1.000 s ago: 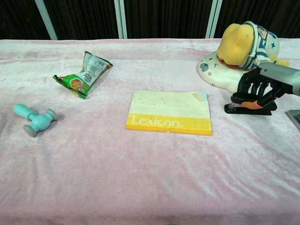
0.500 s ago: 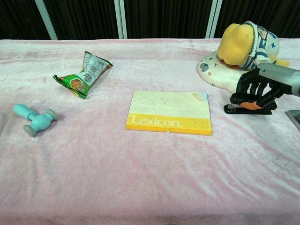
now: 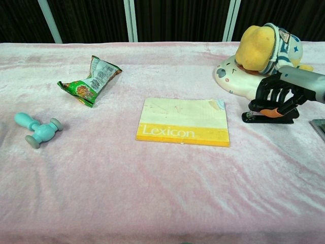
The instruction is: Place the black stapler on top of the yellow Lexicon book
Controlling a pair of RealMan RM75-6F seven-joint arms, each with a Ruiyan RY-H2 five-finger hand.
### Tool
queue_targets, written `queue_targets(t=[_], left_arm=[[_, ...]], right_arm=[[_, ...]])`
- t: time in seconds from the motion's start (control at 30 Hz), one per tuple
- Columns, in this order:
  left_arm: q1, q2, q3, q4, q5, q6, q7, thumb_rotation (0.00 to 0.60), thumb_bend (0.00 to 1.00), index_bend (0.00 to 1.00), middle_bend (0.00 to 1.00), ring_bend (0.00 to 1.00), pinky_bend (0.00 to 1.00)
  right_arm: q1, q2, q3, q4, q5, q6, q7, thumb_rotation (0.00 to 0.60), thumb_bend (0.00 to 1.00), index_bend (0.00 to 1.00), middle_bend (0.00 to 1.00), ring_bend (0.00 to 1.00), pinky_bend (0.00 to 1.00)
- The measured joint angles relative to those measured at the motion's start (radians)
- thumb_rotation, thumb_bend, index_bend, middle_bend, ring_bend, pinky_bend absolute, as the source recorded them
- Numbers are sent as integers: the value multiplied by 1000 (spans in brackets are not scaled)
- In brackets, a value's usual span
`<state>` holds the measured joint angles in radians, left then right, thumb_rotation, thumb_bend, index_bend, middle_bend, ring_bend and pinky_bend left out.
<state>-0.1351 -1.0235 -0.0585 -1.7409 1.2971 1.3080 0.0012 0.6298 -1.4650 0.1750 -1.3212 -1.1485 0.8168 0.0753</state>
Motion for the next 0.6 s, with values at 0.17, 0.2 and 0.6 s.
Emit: queue_targets(t=[0.17,0.2,0.6], left_arm=[[-1,1,0,-2,-1,-3,0,600,311,152,23,0,104],[-1,1,0,-2,-2,-3,-1,600,311,152,23,0,104],[-1,3,-2,-6,-5,-5,-12,600,311,152,23,0,104]], right_arm=[[-2,23,6,-32,-7,11,1,600,282,535,509,481,443],[-2,30,8,-42,-8,11,0,600,282,536,509,482,443],[18,128,46,-272,32,4,-36,600,282,536,509,482,443]])
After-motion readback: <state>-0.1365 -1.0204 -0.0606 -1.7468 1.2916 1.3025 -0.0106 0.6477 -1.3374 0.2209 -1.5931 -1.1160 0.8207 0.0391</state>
